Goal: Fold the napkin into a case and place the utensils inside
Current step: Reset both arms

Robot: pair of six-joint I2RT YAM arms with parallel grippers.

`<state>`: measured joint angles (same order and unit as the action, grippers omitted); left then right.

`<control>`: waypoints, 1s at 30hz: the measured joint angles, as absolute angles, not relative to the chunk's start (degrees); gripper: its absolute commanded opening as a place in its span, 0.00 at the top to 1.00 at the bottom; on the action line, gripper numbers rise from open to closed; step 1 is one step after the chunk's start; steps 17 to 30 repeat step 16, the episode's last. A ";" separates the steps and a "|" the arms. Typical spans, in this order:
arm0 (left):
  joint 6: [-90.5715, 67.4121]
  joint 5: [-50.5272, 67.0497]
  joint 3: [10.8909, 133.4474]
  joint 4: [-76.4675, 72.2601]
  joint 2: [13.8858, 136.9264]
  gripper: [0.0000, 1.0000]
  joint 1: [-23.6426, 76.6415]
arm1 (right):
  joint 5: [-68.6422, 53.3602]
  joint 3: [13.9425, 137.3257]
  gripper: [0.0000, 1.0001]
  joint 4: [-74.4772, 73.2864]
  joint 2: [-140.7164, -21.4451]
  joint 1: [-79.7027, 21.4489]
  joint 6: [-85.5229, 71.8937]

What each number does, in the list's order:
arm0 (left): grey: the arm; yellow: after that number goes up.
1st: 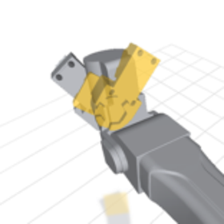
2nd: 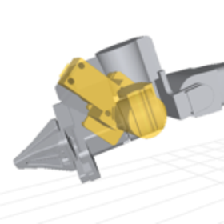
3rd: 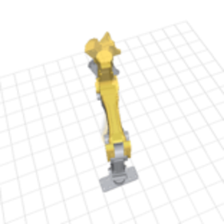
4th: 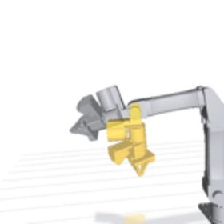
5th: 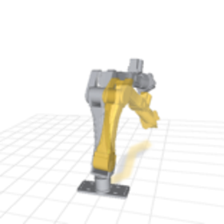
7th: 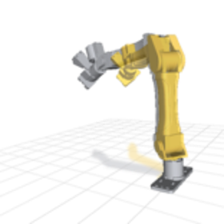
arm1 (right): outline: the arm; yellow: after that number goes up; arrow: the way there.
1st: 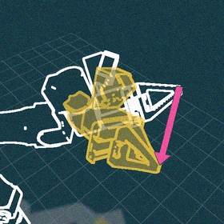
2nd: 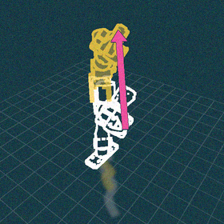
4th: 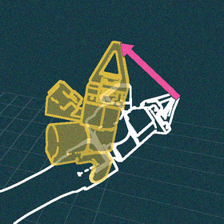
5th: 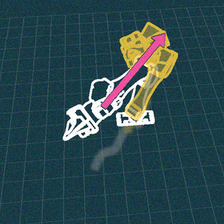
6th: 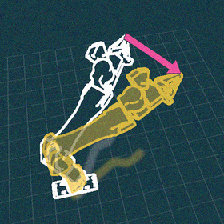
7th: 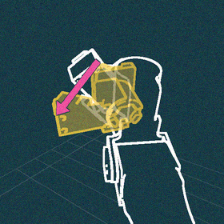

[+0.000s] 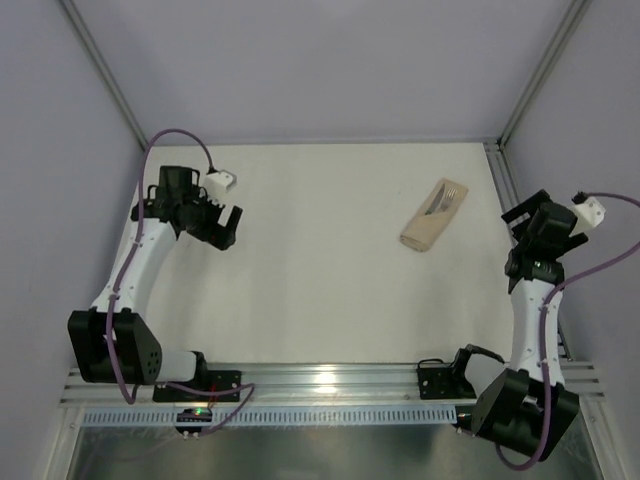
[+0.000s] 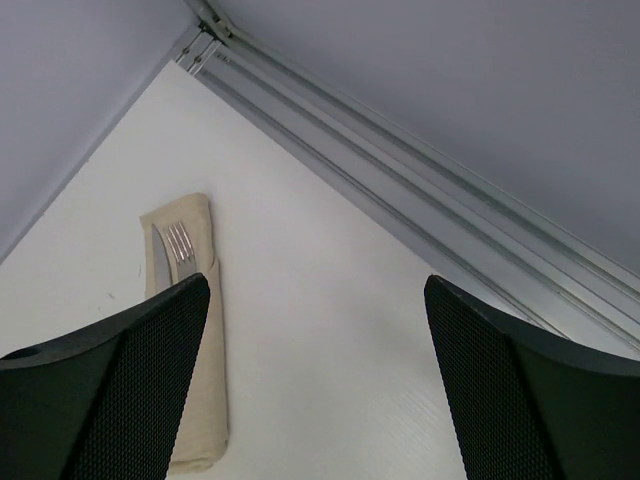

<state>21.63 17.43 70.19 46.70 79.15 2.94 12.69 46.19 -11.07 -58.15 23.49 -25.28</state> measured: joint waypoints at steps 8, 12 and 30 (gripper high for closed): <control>18.28 2.20 55.44 35.40 76.86 0.01 -0.05 | 17.82 30.65 0.09 -8.05 -44.66 23.49 -29.36; 15.49 -1.06 51.86 30.83 76.84 0.01 -4.36 | 17.76 26.48 0.09 -7.79 -42.11 23.49 -30.15; 13.65 -2.13 50.11 27.05 76.42 0.01 -8.88 | 17.15 23.90 0.09 -7.22 -40.21 23.49 -29.93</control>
